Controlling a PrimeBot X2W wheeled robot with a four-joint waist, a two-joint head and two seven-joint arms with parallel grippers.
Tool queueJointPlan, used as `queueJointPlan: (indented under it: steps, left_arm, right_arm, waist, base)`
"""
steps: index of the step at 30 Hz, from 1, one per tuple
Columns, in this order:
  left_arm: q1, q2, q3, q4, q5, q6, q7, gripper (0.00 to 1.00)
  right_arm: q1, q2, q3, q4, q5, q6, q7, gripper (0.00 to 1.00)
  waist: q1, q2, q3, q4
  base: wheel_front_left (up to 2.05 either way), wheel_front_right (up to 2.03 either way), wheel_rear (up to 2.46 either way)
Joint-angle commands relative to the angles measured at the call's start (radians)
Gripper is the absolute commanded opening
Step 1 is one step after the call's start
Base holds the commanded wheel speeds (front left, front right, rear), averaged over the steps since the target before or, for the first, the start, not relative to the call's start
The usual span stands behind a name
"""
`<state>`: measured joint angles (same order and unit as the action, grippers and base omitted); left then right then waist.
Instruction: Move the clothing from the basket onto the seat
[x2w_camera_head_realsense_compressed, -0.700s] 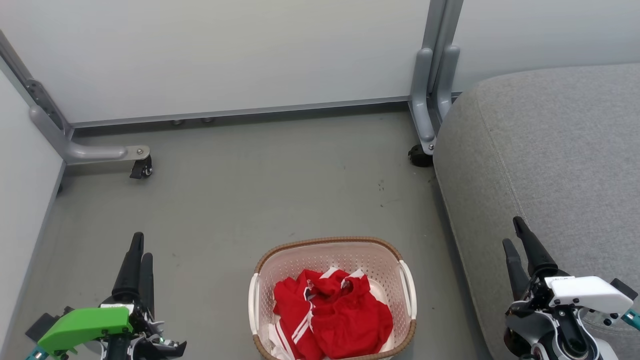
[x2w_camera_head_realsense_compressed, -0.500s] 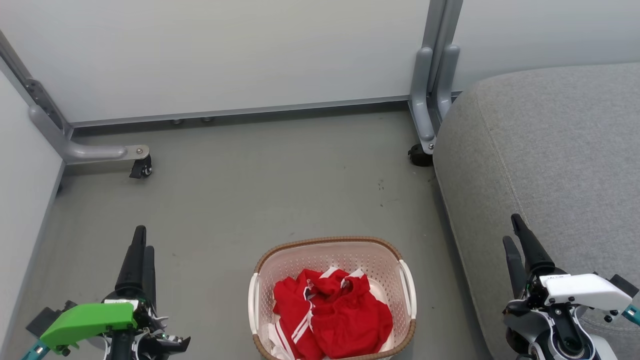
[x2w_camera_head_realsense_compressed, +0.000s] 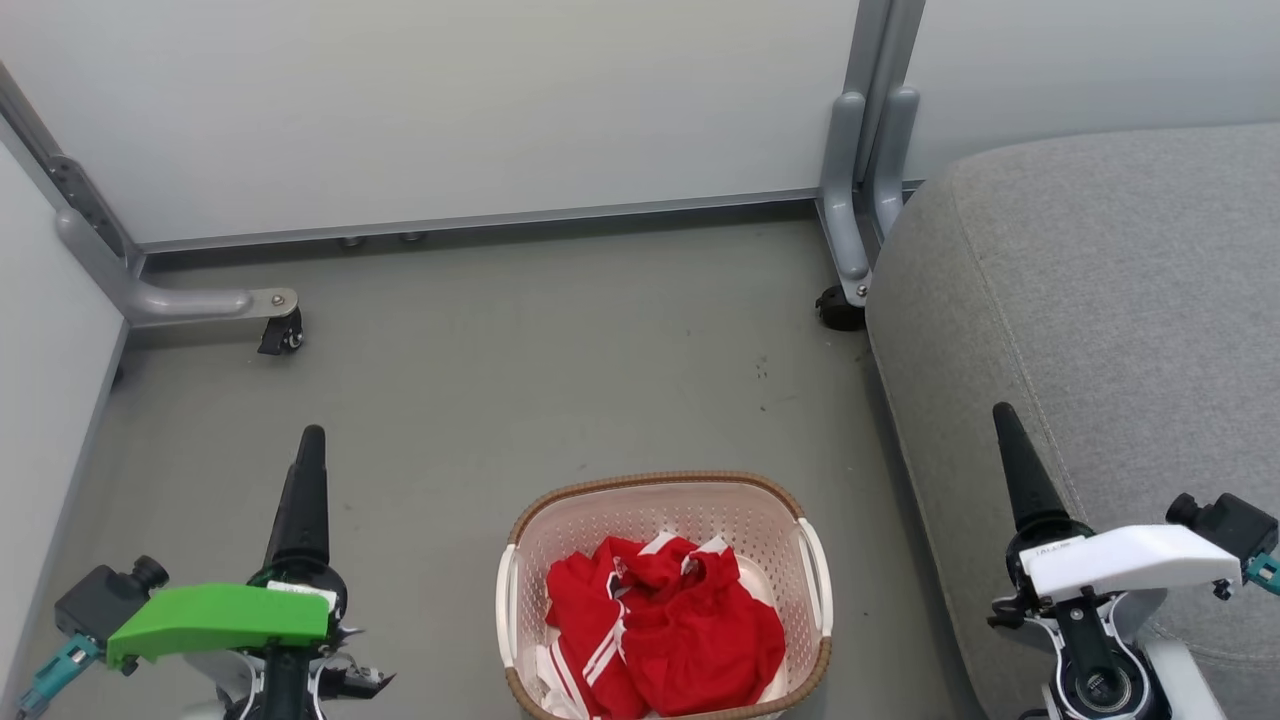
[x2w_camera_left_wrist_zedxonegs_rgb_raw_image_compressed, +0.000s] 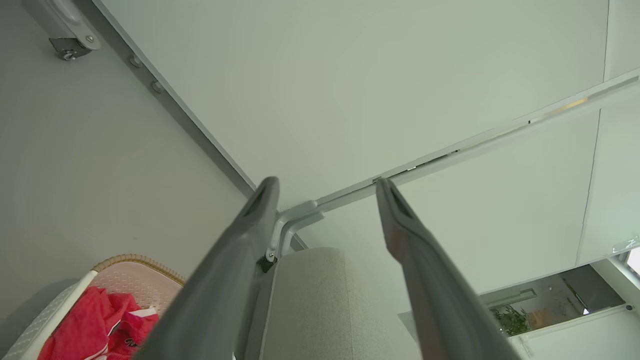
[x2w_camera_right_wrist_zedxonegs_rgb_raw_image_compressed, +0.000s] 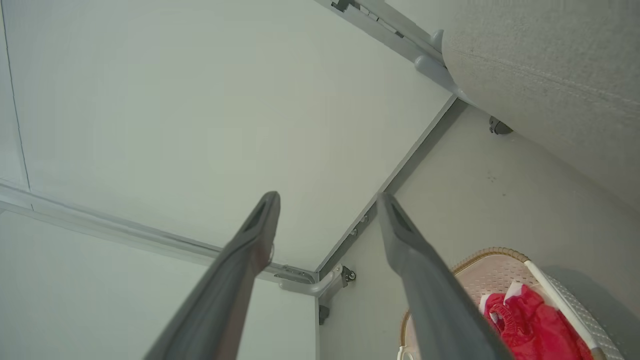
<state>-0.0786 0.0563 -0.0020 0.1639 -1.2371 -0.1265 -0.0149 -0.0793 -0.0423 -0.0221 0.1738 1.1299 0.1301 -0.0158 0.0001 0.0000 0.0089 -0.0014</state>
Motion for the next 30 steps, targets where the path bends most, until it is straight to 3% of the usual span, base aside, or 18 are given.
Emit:
queueJointPlan:
  steps: [1, 20, 21, 30]
  left_arm:
    - [-0.017, 0.014, -0.004, -0.020, 0.041, -0.003, -0.011, 1.00]
    - [-0.002, 0.026, -0.049, -0.006, 0.382, -0.004, -0.074, 1.00]
    - [0.004, 0.023, -0.045, 0.008, 0.474, -0.003, -0.091, 1.00]
    - [0.009, 0.017, -0.044, 0.015, 0.566, -0.003, -0.110, 1.00]
  right_arm:
    - [-0.006, -0.006, 0.005, -0.022, -0.048, 0.000, -0.010, 1.00]
    - [0.004, -0.009, 0.057, -0.037, -0.398, 0.001, -0.073, 1.00]
    - [0.008, -0.008, 0.066, -0.036, -0.484, 0.001, -0.091, 1.00]
    - [0.012, -0.008, 0.073, -0.026, -0.567, 0.001, -0.109, 1.00]
  waist:
    - [-0.0001, 0.0000, 0.000, 0.000]
    - [-0.0001, 0.0000, 0.003, 0.000]
    - [-0.0001, 0.0000, 0.003, 0.000]
    - [-0.0001, 0.0000, 0.003, 0.001]
  base:
    - [0.00, 0.00, 0.00]
    - [0.00, 0.00, 0.00]
    - [0.00, 0.00, 0.00]
    - [0.00, 0.00, 0.00]
